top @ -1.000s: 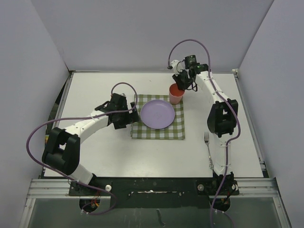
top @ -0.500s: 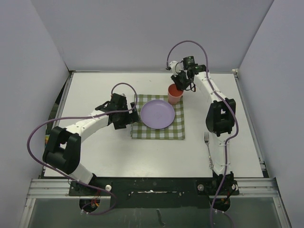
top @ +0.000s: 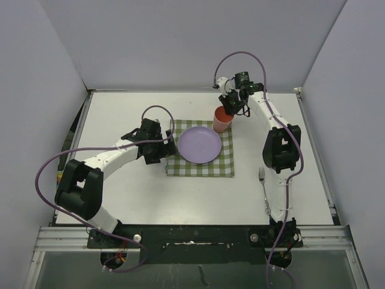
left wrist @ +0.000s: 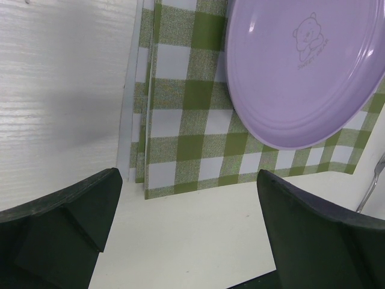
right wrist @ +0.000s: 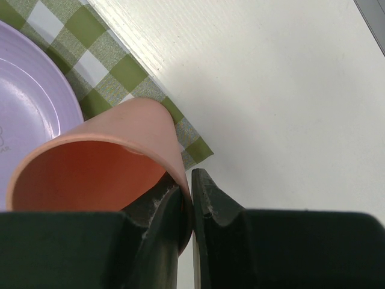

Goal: Set the dinner table for one person
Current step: Place the cup on the napkin.

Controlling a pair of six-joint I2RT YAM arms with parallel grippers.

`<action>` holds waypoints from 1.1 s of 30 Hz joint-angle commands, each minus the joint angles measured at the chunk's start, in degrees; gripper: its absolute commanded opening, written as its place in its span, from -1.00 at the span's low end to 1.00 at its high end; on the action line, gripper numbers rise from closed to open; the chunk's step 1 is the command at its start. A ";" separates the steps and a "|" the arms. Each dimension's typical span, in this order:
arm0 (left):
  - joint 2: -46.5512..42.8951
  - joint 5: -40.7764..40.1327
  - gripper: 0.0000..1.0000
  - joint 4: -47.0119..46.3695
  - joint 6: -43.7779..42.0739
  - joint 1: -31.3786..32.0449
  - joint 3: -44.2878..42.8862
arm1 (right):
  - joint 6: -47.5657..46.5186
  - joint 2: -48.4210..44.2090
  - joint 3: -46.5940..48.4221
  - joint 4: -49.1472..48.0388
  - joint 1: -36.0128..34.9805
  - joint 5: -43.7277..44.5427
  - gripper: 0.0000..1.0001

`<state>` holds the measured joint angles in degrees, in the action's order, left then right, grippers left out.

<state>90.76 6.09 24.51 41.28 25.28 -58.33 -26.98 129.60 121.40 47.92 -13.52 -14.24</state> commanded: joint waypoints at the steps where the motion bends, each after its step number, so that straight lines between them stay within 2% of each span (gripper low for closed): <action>1: 0.82 0.62 0.96 -2.79 -0.28 -0.40 -1.63 | -1.48 -4.16 -1.02 1.78 0.55 1.25 -0.98; 9: 1.03 0.66 0.96 -4.26 -0.24 -0.42 -1.65 | -2.26 -5.75 -2.64 2.64 0.55 1.38 -1.00; 12: 2.46 1.20 0.80 -5.53 -0.72 -0.23 -2.80 | -2.59 -6.40 -4.03 2.19 0.64 1.65 -1.00; 15: 5.59 1.60 0.45 -5.76 -1.92 -0.23 -5.58 | -2.49 -6.69 -4.95 1.88 0.80 1.66 -1.00; 17: 7.57 2.09 0.38 -4.93 -2.76 0.02 -8.14 | -2.29 -6.88 -5.19 1.72 0.91 1.52 -1.00; 25: 7.87 0.94 0.56 -4.09 -3.88 0.69 -9.20 | -1.98 -6.30 -5.26 1.54 1.02 1.19 -1.00; 33: 6.89 0.34 0.79 -3.51 -4.21 0.65 -7.61 | -1.67 -6.18 -5.23 0.53 0.85 1.49 -0.39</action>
<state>98.72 6.87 22.39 38.22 25.85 -65.78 -28.56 126.17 116.20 48.62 -13.04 -13.37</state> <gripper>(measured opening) 0.874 0.261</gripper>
